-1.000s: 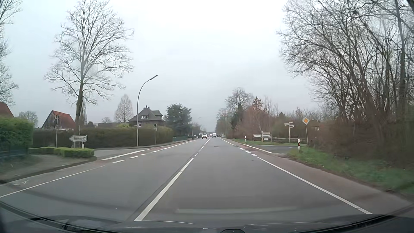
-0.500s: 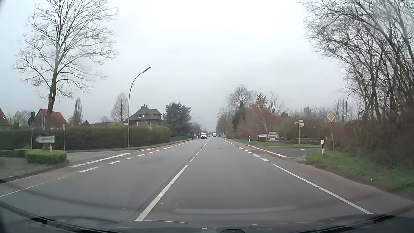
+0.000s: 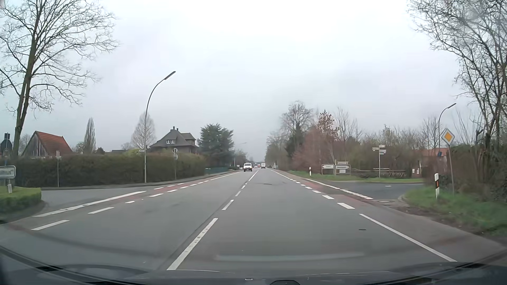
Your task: Follow the waypoints while adhering to traffic rules and regulations
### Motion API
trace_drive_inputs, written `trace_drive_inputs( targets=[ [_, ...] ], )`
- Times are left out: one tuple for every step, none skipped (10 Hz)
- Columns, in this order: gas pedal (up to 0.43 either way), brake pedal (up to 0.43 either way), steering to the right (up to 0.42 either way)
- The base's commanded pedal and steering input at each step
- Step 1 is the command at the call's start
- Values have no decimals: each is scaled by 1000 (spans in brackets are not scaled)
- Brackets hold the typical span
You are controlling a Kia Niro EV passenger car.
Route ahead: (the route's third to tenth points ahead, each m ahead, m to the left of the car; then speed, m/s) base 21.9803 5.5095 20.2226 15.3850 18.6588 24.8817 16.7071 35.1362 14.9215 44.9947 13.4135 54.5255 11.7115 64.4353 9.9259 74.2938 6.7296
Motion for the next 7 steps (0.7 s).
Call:
trace_drive_inputs(
  targets=[
    [0, 104, -3],
    [0, 116, -3],
    [0, 116, -3],
    [0, 116, -3],
    [0, 134, -3],
    [0, 146, -3],
    [0, 159, -3]
  ],
)
